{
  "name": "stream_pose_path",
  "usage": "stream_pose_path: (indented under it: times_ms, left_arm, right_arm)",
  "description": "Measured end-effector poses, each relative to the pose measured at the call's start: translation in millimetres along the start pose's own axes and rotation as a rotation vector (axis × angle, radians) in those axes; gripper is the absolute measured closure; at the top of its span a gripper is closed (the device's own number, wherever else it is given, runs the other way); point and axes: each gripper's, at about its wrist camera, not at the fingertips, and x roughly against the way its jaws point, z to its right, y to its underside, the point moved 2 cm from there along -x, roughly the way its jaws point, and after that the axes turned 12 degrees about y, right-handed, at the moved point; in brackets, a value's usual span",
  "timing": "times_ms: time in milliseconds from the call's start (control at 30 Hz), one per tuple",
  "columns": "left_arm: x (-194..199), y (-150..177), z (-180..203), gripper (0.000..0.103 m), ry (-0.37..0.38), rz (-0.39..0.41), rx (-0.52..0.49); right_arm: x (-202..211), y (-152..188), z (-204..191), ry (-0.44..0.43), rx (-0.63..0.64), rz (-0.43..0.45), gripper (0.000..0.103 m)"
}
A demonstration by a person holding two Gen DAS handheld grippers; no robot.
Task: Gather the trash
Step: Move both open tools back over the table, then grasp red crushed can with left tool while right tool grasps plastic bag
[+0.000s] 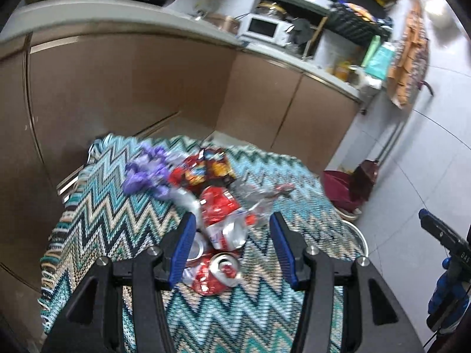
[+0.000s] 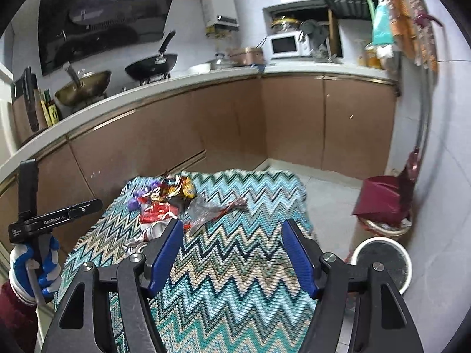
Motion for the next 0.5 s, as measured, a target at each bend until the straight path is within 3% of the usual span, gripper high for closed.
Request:
stream_pose_path:
  times_ms: [333,500]
  left_arm:
    - [-74,2,-40,0.054,-0.007,-0.09,0.081]
    - [-99,6,-47,0.061,0.013,-0.12,0.114]
  right_arm:
    - [-98,3,-23,-0.07,0.051,-0.143,0.036]
    - [-143,3,-33,-0.095,0.071,-0.197,0.036]
